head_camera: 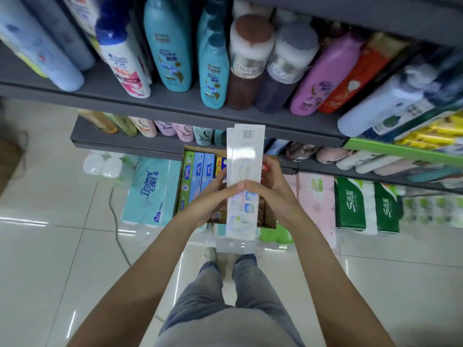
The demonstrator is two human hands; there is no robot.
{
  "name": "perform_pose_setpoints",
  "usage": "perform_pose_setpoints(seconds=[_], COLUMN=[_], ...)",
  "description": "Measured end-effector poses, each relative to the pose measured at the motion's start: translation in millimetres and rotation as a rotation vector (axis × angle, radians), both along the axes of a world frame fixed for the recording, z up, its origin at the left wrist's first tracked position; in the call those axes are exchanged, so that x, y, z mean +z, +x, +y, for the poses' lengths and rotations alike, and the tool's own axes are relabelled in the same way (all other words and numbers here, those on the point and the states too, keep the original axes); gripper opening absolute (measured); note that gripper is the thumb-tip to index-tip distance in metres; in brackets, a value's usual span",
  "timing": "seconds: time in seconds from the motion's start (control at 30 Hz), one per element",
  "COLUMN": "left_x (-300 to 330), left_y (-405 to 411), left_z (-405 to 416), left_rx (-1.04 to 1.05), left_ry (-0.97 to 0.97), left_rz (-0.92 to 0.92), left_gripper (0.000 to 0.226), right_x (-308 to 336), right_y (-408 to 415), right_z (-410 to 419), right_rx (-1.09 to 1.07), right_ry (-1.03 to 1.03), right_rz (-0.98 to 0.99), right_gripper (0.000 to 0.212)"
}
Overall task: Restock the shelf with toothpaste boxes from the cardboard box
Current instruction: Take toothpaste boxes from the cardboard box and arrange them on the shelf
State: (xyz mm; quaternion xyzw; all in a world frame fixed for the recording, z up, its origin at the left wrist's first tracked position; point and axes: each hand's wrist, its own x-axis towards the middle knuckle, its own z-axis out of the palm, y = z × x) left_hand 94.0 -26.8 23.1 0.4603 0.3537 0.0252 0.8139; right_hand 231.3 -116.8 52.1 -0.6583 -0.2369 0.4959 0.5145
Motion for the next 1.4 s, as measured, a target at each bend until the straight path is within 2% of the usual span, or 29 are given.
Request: perform_pose_setpoints(seconds=[0.1, 0.23, 0.37, 0.5, 0.57, 0.63, 0.67, 0.77, 0.87, 0.97, 1.1, 1.2, 1.3, 1.4], left_x=[9.8, 19.2, 31.6, 38.8, 44.8, 52.0, 55.3, 67.7, 78.0, 87.4, 91.5, 94.3, 102.2, 112.4], left_y=[4.2, 10.7, 17.6, 18.5, 15.7, 9.7, 6.5, 0.6, -0.3, 2.6, 9.1, 13.4, 23.9, 37.6], left_z=[-6.3, -10.3, -10.7, -9.8, -6.8, -0.8, 2.8, 10.1, 13.6, 9.3, 3.2, -3.2, -10.2, -14.2], left_rx=[0.049, 0.123, 0.152, 0.231, 0.329, 0.422, 0.447, 0.427, 0.329, 0.224, 0.134, 0.201, 0.330, 0.404], left_ry=[0.017, 0.128, 0.270, 0.405, 0.478, 0.429, 0.345, 0.103, 0.057, 0.089, 0.079, -0.014, -0.157, -0.200], left_rz=[0.004, 0.041, 0.087, 0.109, 0.178, 0.217, 0.212, 0.158, 0.086, 0.009, -0.052, -0.078, -0.149, -0.213], left_gripper=[0.094, 0.101, 0.084, 0.086, 0.062, 0.039, 0.038, 0.034, 0.051, 0.059, 0.062, 0.058, 0.054, 0.054], right_x=[10.5, 27.6, 41.2, 46.5, 50.6, 52.8, 53.7, 53.9, 60.1, 70.0, 75.6, 72.8, 79.3, 90.8], right_y=[-0.7, 6.0, 4.4, 5.3, 11.0, 20.7, 26.5, 46.8, 65.0, 71.7, 71.1, 69.4, 66.7, 71.3], right_z=[-5.4, -12.7, -23.6, -28.4, -29.9, -31.0, -30.7, -25.6, -21.9, -17.9, -10.2, -8.0, -5.6, -6.0], right_rx=[-0.033, -0.071, -0.108, -0.137, -0.132, -0.093, -0.048, 0.125, 0.237, 0.326, 0.422, 0.346, 0.231, 0.309], right_ry=[0.009, -0.037, -0.025, 0.012, 0.032, 0.056, 0.113, 0.459, 0.657, 0.741, 0.804, 0.772, 0.630, 0.539], right_rz=[-0.095, -0.246, -0.366, -0.483, -0.592, -0.849, -1.049, -1.594, -1.804, -1.851, -1.790, -1.645, -1.522, -1.375], right_gripper=[0.040, 0.042, 0.045, 0.046, 0.047, 0.048, 0.048, 0.038, 0.027, 0.029, 0.020, 0.035, 0.048, 0.058])
